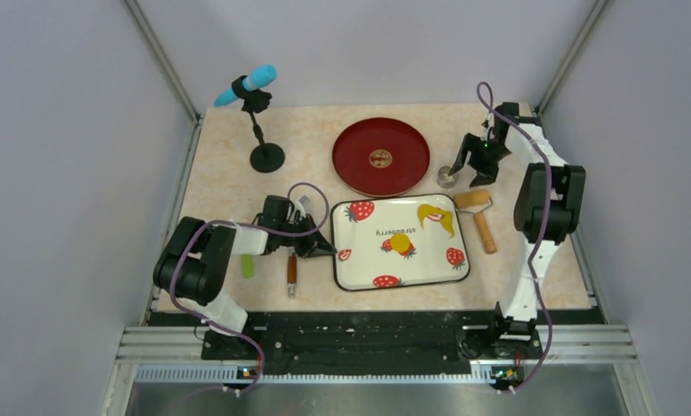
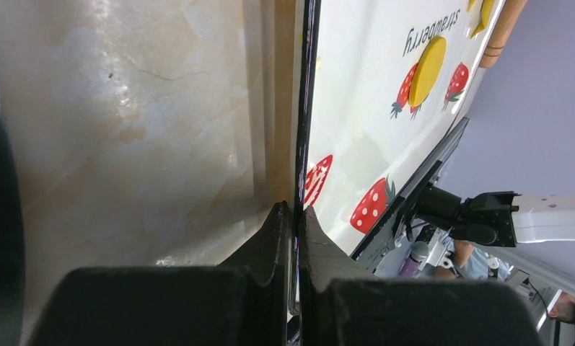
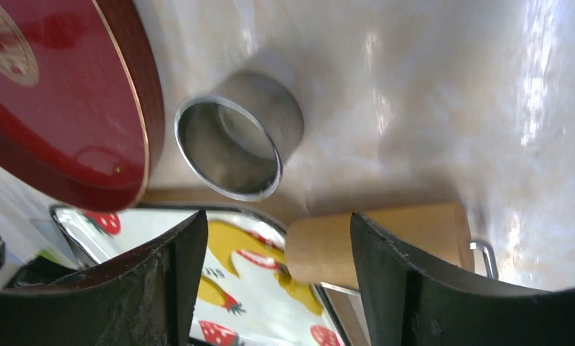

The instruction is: Roll out the dumpling wrappers from the dough

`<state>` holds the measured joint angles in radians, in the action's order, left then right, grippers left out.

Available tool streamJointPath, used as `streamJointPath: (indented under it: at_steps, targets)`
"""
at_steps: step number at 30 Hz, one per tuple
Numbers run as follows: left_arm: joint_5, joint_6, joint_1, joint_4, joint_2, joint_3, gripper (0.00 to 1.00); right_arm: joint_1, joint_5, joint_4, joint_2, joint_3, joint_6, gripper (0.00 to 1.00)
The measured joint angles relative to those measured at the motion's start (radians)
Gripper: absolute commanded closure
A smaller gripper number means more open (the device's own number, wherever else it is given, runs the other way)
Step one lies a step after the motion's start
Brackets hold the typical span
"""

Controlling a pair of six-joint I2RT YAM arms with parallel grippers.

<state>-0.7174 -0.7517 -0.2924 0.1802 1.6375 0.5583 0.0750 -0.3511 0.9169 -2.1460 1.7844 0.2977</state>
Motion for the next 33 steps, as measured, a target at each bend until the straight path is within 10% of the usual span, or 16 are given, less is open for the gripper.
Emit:
streamJointPath:
  at_steps: [17,33]
  targets:
    - [0.275,0.069,-0.189,-0.246,-0.225,0.101,0.31,0.000,-0.030,-0.082,0.631,-0.571,-0.024,0.04]
    - [0.740,0.008,-0.146,-0.760,-0.838,0.073,0.15,0.000,-0.106,-0.053,0.896,-0.791,-0.013,0.03]
